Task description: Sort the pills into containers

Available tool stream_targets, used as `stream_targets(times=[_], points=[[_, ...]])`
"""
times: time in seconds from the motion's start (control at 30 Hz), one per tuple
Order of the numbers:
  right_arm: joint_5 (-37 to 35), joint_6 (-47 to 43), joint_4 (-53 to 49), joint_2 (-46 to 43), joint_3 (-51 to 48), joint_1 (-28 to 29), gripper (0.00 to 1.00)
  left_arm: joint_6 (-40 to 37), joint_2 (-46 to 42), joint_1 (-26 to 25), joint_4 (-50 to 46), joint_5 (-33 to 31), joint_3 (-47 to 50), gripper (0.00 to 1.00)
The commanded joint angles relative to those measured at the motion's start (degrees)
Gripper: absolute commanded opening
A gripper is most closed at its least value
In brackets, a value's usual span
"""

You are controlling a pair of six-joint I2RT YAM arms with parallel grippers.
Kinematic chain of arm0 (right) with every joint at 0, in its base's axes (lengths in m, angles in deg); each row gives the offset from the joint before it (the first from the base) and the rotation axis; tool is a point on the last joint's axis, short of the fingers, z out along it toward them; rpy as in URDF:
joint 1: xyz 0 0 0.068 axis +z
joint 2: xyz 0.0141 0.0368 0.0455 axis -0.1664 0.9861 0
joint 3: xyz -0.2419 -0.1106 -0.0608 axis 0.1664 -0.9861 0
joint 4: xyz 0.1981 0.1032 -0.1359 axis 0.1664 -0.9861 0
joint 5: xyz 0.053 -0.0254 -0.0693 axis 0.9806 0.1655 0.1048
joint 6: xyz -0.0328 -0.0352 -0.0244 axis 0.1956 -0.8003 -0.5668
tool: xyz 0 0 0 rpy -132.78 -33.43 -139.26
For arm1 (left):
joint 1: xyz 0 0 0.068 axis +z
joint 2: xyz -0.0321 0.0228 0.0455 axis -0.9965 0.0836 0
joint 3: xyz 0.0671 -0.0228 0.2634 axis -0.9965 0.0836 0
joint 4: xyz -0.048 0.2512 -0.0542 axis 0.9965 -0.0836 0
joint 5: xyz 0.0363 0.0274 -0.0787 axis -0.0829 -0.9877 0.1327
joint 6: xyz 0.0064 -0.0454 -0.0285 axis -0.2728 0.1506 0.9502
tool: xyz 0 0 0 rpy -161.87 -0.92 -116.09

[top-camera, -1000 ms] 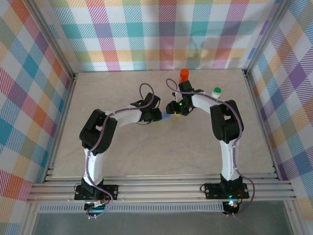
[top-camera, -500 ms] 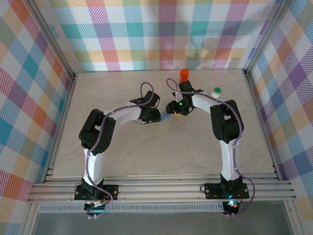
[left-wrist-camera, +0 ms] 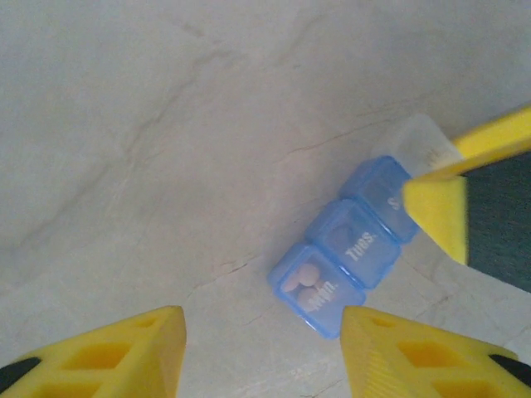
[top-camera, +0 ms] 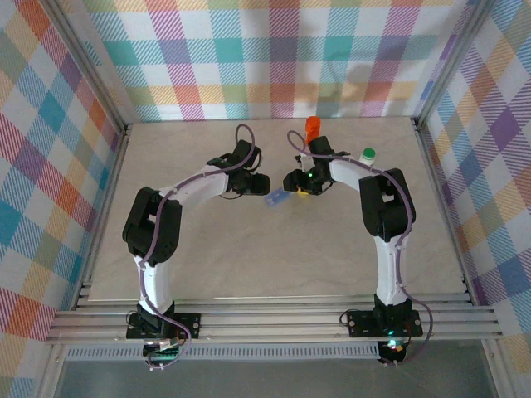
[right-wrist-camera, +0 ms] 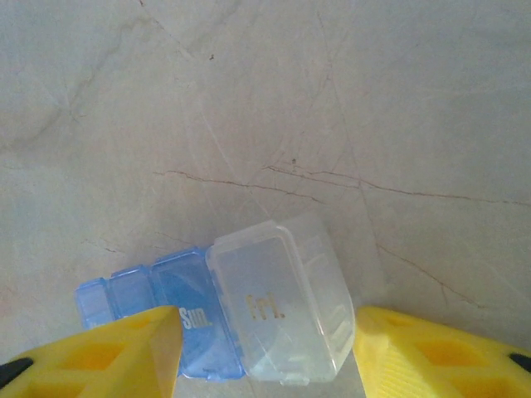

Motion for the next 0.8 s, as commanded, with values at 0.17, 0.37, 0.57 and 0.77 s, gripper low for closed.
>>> stream_targets(times=[0.17,0.37,0.57,0.77], points=[[-0.7,-1.5,0.6,2.2,2.0,-0.3,0.56,-12.7,4.2,-0.5,3.5,4.9,-4.8,0.57],[0.3,-1.7,0.8,2.8,1.5,-0.4,0.52,-18.9,9.2,-1.6,0.3,5.1,-9.9,0.58],[2.0,-1.7,1.0,3.6,1.3,-0.5,0.50,-23.6,10.9,-2.2,-0.2,8.1,-10.3,0.63],[3.1,-1.5,1.2,3.9,1.1,-0.6,0.48,-26.0,13.9,-2.7,-3.6,7.3,-12.6,0.65]])
